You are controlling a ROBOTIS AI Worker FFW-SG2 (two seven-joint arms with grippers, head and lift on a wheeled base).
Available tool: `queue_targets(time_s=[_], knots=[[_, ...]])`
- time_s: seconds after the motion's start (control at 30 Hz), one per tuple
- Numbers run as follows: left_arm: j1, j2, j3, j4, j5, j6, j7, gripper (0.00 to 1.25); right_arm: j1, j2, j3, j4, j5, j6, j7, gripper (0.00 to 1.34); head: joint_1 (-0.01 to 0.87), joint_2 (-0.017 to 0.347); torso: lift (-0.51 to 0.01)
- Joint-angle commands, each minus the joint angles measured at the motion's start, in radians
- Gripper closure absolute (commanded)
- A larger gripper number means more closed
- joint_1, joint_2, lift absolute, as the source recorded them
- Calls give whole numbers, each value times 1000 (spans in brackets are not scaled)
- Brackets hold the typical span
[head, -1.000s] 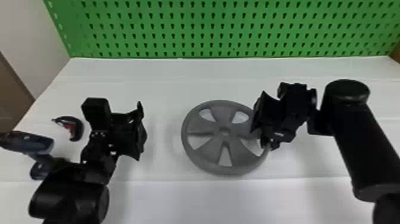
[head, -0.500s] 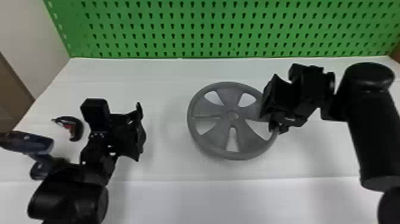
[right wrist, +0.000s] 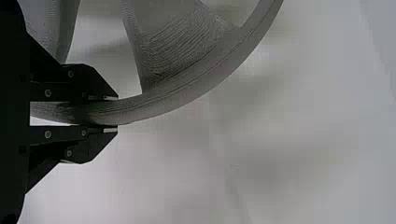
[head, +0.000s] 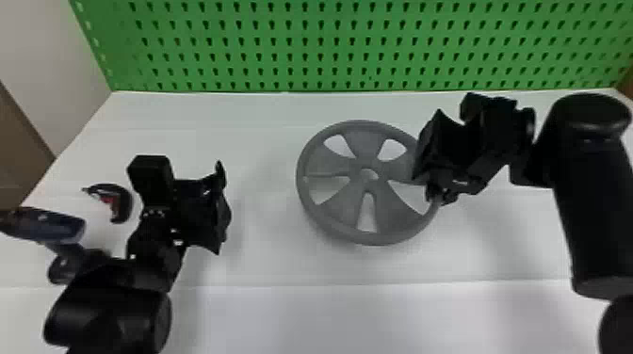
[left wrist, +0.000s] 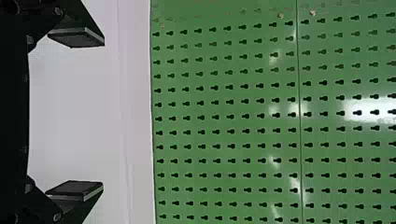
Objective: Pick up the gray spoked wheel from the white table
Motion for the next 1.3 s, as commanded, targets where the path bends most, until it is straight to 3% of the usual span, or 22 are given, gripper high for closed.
queue_targets(time_s=[0.0,0.1,0.17,0.23,0.27,0.43,0.63,0.77,1.0,1.27], knots=[[-2,0,0,0,1,0,0,191,12,-4,2,-55,10,-32,1,1019,770,44,-98],[-2,0,1,0,3,0,0,191,20,-4,3,-100,62,-52,42,1019,770,44,-98],[1,0,4,0,5,0,0,191,31,-6,16,-135,177,-81,179,1019,770,44,-98],[1,0,6,0,5,0,0,191,49,-10,34,-164,303,-130,364,1019,770,44,-98],[1,0,6,0,5,0,0,191,57,-15,45,-179,340,-151,418,1019,770,44,-98],[3,0,9,-2,8,-2,0,191,90,-26,100,-250,525,-254,644,1019,770,44,-98],[4,0,14,-12,11,-3,0,191,138,5,94,-290,779,-360,897,1019,770,44,-98],[4,0,18,-25,14,-2,0,191,173,9,106,-290,869,-466,1015,1018,770,44,-98],[6,-1,26,-34,21,-3,0,191,244,26,123,-319,1026,-694,1142,1018,770,44,-98],[1,-1,24,-38,32,-6,0,191,314,40,129,-319,1121,-966,1203,1019,770,44,-98]])
